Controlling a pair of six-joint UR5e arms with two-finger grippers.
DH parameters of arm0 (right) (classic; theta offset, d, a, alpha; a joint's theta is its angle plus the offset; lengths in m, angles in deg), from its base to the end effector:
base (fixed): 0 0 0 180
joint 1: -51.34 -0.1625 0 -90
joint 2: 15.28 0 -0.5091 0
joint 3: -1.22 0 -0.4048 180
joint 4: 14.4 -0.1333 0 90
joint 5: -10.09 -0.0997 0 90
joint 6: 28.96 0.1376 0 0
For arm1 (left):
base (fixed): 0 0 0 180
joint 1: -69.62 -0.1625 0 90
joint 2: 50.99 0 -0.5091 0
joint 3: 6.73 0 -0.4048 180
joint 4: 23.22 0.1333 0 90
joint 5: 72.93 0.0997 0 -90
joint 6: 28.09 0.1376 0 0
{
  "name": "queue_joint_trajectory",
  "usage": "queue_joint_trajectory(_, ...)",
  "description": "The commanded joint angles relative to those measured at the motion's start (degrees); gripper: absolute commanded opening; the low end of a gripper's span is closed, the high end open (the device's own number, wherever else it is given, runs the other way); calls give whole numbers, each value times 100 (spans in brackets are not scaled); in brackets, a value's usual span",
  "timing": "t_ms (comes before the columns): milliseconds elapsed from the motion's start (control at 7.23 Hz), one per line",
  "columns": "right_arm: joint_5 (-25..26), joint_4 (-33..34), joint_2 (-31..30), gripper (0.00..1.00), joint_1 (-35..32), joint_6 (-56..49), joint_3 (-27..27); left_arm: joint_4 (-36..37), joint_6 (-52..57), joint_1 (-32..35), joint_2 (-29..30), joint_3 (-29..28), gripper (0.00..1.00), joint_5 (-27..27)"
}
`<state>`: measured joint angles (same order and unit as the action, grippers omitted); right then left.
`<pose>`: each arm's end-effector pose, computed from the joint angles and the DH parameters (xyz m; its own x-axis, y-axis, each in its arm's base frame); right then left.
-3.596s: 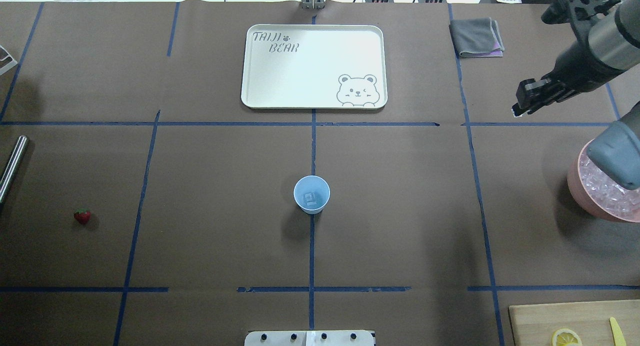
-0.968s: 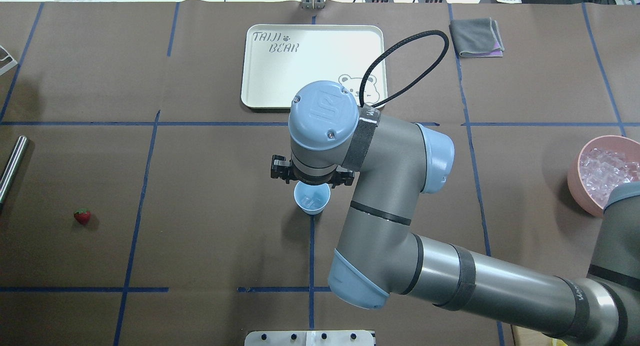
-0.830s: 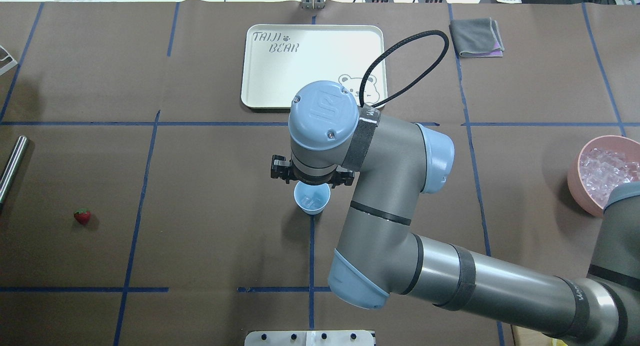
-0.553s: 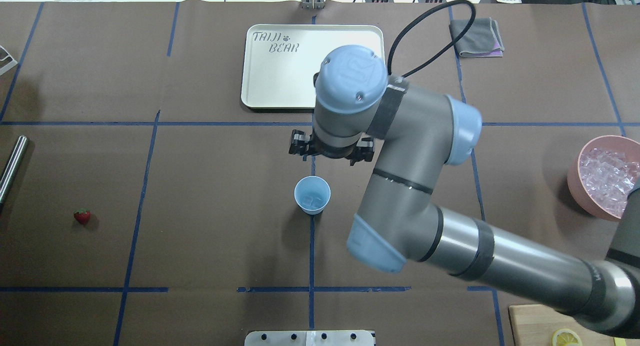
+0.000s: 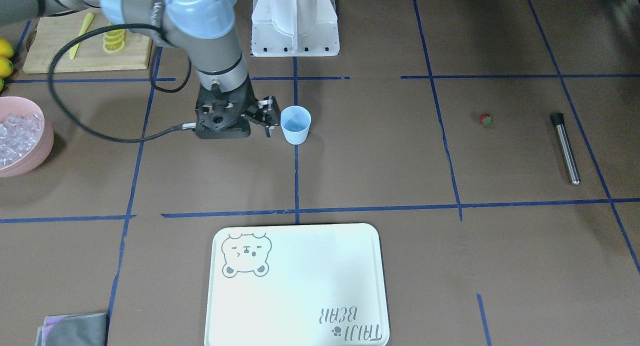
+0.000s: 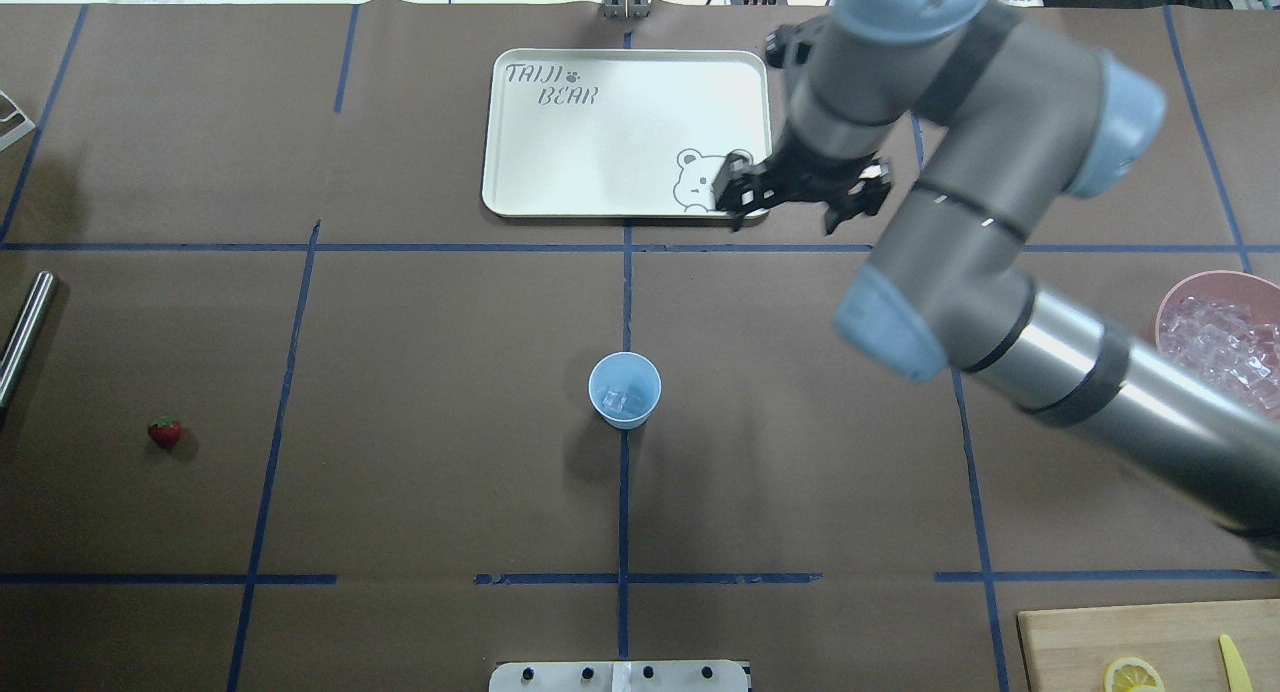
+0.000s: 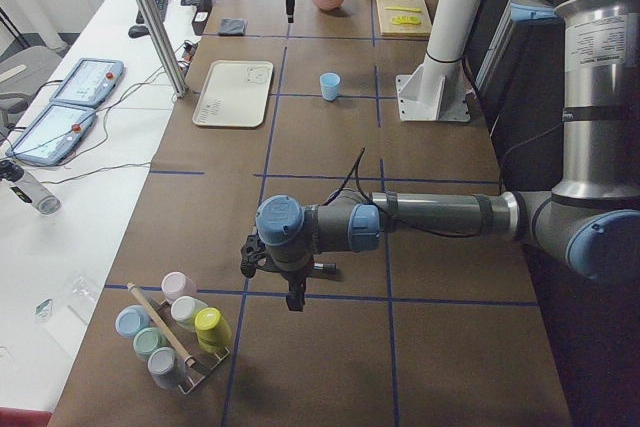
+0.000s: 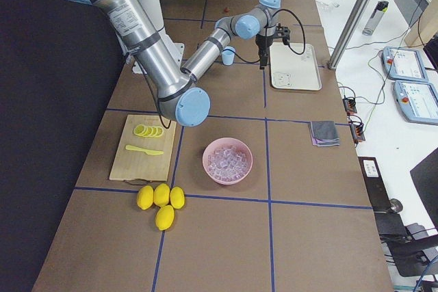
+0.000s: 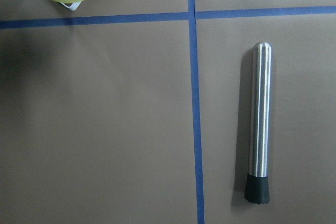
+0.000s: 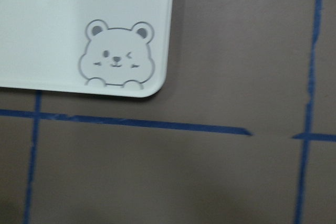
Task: Mash ice and strawberries in cup
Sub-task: 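Open the right gripper over the cup and move it back toward the bowl, then lower the right gripper into the pink bowl and grasp a third ice cube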
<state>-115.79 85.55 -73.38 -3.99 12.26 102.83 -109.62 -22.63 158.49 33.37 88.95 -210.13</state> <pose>-0.3591 -0.6117 0.3538 0.6750 -0.0955 0.7316 0.0389 0.9948 0.0940 -0.0235 -0.4490 0.7684 0.6752 0.0629 -0.7349 -0.0843 0.9964 0.0079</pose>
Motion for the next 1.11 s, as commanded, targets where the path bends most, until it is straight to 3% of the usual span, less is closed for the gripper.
queue_joint_trajectory(0, -732, -71, -1338, 99, -1264, -2476, 158, 0, 0, -28, 10, -5, 100, 0)
queue_joint_trajectory(277, -929, -90, -2386, 99, -2153, -4195, 166, -9, 0, -45, 10, 3, 100, 0)
queue_joint_trajectory(553, -877, -160, -3389, 99, -2281, -4281, 955, -9, 8, -80, 10, 39, 100, 0)
queue_joint_trajectory(968, -553, -948, -3734, 99, -1852, -3879, 791, -9, 8, -115, 10, 39, 100, 0)
